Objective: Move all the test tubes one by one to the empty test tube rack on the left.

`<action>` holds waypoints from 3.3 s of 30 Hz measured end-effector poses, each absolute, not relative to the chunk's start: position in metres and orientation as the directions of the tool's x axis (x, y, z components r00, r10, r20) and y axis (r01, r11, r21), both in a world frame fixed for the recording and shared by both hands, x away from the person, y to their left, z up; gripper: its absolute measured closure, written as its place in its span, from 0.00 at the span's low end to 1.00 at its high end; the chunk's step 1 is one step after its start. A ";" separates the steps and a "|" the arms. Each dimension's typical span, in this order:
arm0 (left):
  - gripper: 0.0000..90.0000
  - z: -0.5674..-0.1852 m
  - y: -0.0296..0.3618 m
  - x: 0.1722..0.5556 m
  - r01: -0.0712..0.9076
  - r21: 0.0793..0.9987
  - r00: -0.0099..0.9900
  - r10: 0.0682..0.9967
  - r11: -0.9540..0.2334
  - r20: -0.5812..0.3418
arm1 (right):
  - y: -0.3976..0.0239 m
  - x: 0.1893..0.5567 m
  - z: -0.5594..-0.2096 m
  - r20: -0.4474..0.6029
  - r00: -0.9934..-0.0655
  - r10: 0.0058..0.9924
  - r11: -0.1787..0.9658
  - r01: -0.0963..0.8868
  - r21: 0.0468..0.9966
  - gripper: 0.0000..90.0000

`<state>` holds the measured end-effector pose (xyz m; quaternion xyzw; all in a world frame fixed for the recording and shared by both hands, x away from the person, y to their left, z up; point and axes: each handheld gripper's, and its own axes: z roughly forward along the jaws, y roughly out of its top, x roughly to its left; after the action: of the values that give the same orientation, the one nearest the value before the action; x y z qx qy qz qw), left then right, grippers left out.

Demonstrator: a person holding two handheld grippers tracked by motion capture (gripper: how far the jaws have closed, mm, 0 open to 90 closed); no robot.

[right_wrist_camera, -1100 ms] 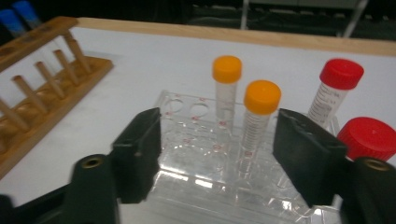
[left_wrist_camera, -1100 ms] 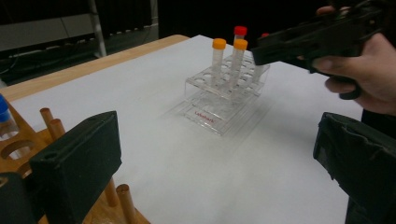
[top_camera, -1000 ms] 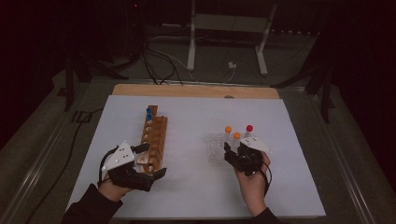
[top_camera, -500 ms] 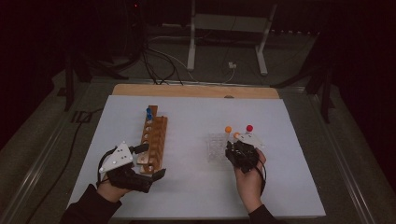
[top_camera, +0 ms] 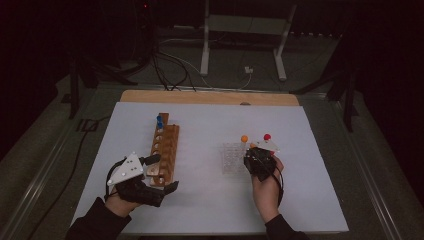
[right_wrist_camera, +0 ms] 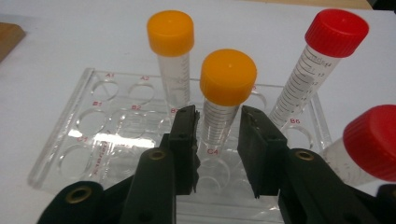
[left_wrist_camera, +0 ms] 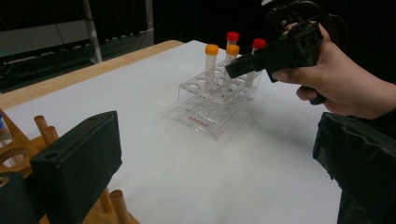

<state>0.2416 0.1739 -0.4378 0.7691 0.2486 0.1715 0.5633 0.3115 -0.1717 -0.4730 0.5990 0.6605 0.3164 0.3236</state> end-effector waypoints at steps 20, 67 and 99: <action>0.02 -0.440 0.172 0.243 0.195 0.950 0.823 0.567 -0.244 -0.023 | -0.173 0.311 -0.465 -0.061 -0.110 0.992 0.112 0.555 0.824 0.83; 0.09 -0.424 0.139 0.255 0.163 0.947 0.864 0.503 -0.276 -0.002 | -0.114 0.255 -0.429 -0.022 -0.586 0.810 0.338 0.436 0.834 0.83; 0.79 -0.443 0.073 0.294 0.220 0.917 0.904 0.424 -0.334 -0.063 | -0.113 0.257 -0.452 -0.004 -0.635 0.773 0.380 0.458 0.803 0.83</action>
<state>0.2938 0.0731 -0.4432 0.8112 0.1984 0.0937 0.5420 0.2567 -0.1134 -0.4523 0.3809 0.8078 0.4059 0.1938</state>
